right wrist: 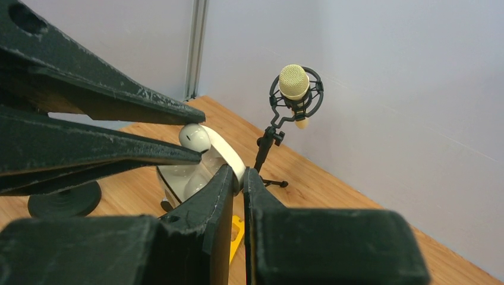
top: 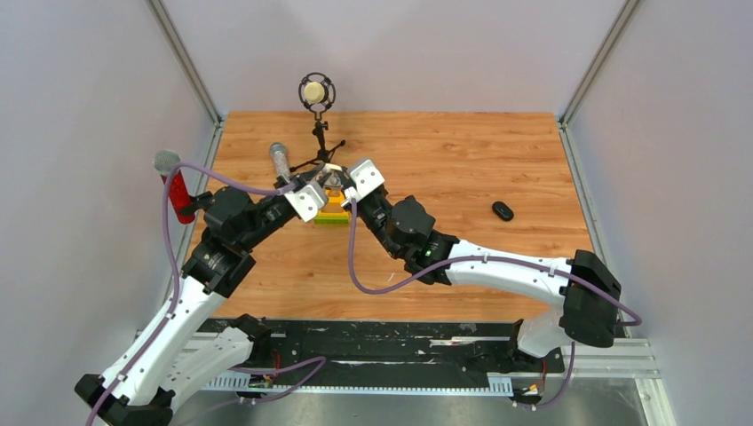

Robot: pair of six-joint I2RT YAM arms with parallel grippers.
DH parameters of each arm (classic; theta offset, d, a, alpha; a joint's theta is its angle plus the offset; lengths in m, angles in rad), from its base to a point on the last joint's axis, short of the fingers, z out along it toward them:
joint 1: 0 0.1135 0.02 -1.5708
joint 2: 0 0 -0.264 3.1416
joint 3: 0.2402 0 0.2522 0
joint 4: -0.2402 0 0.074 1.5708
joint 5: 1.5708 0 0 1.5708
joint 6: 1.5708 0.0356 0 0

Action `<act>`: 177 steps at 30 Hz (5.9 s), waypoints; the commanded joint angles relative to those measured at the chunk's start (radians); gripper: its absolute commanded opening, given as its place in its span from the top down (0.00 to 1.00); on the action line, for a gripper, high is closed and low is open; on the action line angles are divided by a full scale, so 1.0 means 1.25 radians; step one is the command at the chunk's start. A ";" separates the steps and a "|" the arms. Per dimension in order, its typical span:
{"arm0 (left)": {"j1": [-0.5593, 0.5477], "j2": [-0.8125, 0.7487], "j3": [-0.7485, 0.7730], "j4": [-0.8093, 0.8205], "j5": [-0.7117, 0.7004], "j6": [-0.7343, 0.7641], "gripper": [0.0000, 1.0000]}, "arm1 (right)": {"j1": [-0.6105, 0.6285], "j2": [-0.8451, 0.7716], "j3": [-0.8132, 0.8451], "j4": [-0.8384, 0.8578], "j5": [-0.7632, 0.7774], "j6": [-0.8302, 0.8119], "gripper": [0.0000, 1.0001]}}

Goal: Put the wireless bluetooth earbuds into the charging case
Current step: Place the earbud in the charging case, then close the charging case at the center of the board.

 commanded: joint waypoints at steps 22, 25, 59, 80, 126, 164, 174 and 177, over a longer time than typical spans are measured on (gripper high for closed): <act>0.001 -0.008 0.030 -0.061 -0.014 0.019 1.00 | -0.004 -0.033 0.008 0.043 -0.018 0.006 1.00; 0.001 -0.011 0.028 -0.063 -0.022 0.024 1.00 | -0.006 -0.033 0.007 0.043 -0.018 0.006 1.00; 0.001 -0.031 -0.044 -0.020 0.044 0.228 1.00 | -0.013 -0.047 -0.006 0.045 -0.029 0.028 1.00; 0.002 -0.024 -0.038 -0.001 0.042 0.177 1.00 | -0.027 -0.091 -0.032 0.046 -0.077 0.062 1.00; 0.001 0.003 -0.015 -0.039 0.050 -0.078 0.36 | -0.066 -0.114 -0.039 0.028 -0.190 0.145 1.00; 0.002 -0.087 0.008 -0.036 0.211 -0.487 0.16 | -0.164 -0.237 -0.038 -0.096 -0.560 0.268 1.00; 0.002 -0.055 0.009 0.028 0.241 -0.509 0.32 | -0.148 -0.229 -0.042 -0.082 -0.602 0.278 1.00; 0.001 -0.054 0.005 0.035 0.246 -0.513 0.38 | -0.147 -0.223 -0.042 -0.085 -0.598 0.278 1.00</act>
